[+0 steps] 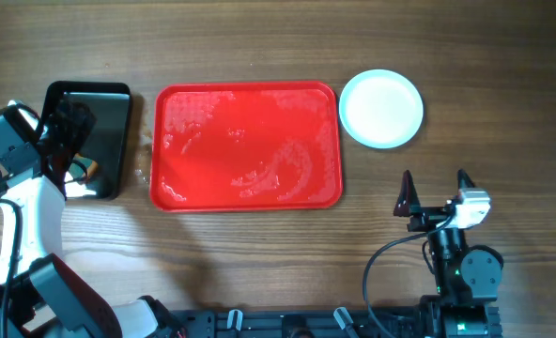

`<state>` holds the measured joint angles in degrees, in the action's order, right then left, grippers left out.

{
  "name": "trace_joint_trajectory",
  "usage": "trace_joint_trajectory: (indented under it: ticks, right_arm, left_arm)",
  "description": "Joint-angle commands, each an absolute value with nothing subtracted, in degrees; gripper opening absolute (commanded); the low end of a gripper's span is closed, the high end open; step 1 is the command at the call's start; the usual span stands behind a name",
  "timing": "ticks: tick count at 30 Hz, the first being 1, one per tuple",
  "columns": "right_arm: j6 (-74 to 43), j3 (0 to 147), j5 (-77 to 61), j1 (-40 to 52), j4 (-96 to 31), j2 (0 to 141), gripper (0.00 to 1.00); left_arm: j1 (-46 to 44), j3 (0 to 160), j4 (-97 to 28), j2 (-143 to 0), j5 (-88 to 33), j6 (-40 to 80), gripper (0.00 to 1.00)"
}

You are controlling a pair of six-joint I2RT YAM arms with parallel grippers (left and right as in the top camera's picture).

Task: Clean dirty plates on tray and stack at the side

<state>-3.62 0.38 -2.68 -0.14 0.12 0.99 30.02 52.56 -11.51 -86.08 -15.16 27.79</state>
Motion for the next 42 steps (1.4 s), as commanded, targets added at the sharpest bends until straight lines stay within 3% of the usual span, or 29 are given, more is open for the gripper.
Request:
trace_joint_trajectory:
  ticks: [1, 30, 33, 37, 42]
  right_arm:
    - [2.85, 0.27, -2.57, 0.12, 0.14, 0.14, 1.00]
    - [2.85, 0.27, -2.57, 0.10, 0.14, 0.27, 1.00]
    - [2.85, 0.27, -2.57, 0.10, 0.14, 0.27, 1.00]
    - [2.83, 0.27, -2.57, 0.10, 0.14, 0.27, 1.00]
    - [2.83, 0.27, -2.57, 0.10, 0.14, 0.27, 1.00]
  left_arm:
    - [30.24, 52.75, -11.35, -86.04, -16.03, 28.36, 1.00]
    - [29.80, 51.29, -11.35, -83.83, -12.97, 28.34, 1.00]
    - [27.22, 48.10, -11.33, -79.48, -12.88, 28.29, 1.00]
    - [21.37, 39.92, -10.96, -69.97, 1.61, 28.34, 1.00]
    - [12.47, 25.15, -2.20, -50.83, 2.39, 22.57, 1.00]
